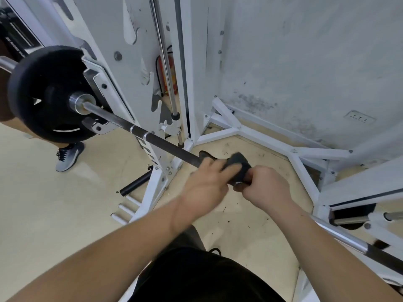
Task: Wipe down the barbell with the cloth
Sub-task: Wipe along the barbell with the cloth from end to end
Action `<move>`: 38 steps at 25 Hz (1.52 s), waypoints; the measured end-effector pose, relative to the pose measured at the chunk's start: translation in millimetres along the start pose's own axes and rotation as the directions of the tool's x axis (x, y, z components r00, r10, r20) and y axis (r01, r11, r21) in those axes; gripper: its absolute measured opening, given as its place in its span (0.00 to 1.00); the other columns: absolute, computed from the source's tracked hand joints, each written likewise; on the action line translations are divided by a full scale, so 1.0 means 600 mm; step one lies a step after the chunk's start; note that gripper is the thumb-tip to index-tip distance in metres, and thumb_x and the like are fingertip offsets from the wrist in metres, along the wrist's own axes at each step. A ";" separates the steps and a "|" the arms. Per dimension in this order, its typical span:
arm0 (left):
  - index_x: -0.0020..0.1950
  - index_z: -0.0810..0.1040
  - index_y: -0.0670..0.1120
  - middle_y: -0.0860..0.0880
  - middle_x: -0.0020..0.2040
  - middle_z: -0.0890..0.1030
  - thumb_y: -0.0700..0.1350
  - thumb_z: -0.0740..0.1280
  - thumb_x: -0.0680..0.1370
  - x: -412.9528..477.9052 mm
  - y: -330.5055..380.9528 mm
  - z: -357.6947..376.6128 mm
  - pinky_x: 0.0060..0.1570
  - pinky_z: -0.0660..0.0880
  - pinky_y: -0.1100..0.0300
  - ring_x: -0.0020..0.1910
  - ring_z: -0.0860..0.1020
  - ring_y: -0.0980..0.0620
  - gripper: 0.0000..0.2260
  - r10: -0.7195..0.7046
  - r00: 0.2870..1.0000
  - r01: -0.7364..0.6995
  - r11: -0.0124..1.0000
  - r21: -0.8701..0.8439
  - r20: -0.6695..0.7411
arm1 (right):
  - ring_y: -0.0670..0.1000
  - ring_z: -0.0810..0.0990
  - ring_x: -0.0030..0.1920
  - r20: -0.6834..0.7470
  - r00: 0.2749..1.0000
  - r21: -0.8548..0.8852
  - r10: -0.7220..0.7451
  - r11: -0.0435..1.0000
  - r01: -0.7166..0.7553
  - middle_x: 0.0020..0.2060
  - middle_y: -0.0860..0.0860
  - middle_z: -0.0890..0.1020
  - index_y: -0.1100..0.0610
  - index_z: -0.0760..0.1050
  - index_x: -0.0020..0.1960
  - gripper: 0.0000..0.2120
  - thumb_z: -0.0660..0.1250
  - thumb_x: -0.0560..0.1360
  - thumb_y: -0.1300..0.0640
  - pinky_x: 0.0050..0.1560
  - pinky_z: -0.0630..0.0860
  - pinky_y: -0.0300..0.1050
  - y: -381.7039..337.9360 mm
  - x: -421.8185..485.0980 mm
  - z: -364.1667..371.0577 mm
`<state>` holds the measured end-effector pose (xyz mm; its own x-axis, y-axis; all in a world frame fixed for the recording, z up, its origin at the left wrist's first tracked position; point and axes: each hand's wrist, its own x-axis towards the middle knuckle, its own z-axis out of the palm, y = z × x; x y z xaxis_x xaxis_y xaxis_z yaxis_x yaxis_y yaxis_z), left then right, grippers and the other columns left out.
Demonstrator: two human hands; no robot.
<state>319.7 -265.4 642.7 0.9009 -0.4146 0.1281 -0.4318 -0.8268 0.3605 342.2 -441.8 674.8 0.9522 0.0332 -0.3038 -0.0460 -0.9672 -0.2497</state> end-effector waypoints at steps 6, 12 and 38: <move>0.68 0.75 0.46 0.46 0.58 0.81 0.38 0.69 0.73 0.023 0.014 -0.012 0.46 0.73 0.51 0.52 0.74 0.41 0.23 -0.279 0.960 0.280 0.956 0.084 -0.024 | 0.53 0.80 0.38 -0.027 0.999 -0.029 0.016 0.999 -0.017 0.35 0.47 0.82 0.49 0.82 0.41 0.07 0.72 0.71 0.46 0.31 0.69 0.41 -0.008 -0.004 0.000; 0.70 0.75 0.48 0.47 0.55 0.80 0.42 0.70 0.77 0.037 -0.059 -0.031 0.44 0.74 0.50 0.53 0.74 0.43 0.20 -0.166 0.986 0.165 0.984 0.066 0.008 | 0.50 0.79 0.45 -0.076 0.993 0.146 0.090 0.986 -0.078 0.43 0.45 0.81 0.48 0.81 0.47 0.12 0.75 0.71 0.41 0.42 0.77 0.47 0.004 -0.028 -0.002; 0.72 0.74 0.49 0.46 0.66 0.75 0.42 0.67 0.73 0.014 0.358 0.139 0.59 0.77 0.44 0.64 0.71 0.42 0.26 0.022 0.997 -0.009 0.983 -0.182 0.068 | 0.53 0.74 0.52 -0.171 0.979 -0.170 0.114 0.975 -0.143 0.43 0.47 0.69 0.54 0.79 0.50 0.06 0.69 0.75 0.52 0.40 0.68 0.46 0.397 -0.236 -0.035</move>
<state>230.8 -478.1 644.3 0.8864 -0.4572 0.0731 -0.4247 -0.7400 0.5215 203.1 -682.1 677.8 0.9784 -0.1206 -0.1680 -0.1296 -0.9906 -0.0437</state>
